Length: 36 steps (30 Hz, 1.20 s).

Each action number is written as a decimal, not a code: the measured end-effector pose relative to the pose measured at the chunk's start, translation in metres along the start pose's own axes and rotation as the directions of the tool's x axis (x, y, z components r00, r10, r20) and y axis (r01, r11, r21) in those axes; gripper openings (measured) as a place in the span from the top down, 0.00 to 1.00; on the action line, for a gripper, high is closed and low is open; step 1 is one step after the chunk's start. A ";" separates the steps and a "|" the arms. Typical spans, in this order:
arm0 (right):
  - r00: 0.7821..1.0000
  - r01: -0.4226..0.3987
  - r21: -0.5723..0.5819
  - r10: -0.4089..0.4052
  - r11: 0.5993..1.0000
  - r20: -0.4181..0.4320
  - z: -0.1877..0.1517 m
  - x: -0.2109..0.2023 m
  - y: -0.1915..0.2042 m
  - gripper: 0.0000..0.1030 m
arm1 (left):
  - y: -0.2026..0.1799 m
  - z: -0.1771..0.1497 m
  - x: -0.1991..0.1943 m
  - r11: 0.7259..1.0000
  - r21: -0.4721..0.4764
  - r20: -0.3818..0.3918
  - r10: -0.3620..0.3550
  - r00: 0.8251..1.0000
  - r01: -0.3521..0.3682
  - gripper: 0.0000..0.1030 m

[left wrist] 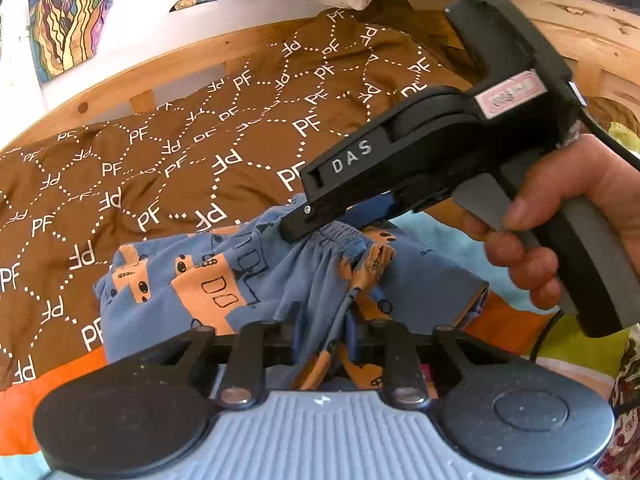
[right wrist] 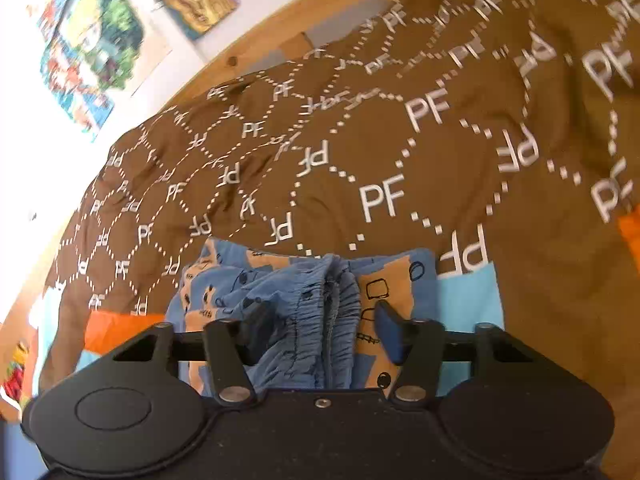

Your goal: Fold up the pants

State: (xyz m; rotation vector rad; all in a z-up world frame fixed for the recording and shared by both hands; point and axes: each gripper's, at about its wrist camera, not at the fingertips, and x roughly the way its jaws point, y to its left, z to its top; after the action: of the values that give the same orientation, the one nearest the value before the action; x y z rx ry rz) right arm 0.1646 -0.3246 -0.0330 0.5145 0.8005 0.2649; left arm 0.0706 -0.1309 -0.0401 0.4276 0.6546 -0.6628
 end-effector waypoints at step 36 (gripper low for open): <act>0.921 0.388 -0.382 -0.343 0.839 0.184 -0.023 -0.050 0.040 0.06 | 0.059 -0.024 -0.042 0.893 -0.449 0.024 0.056 0.998 -0.040 0.20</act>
State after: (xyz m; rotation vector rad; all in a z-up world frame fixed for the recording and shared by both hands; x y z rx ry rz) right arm 0.1123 -0.3043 0.0056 -0.0313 0.6954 0.0431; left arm 0.0759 -0.0577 -0.0197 0.0006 0.7357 -0.4510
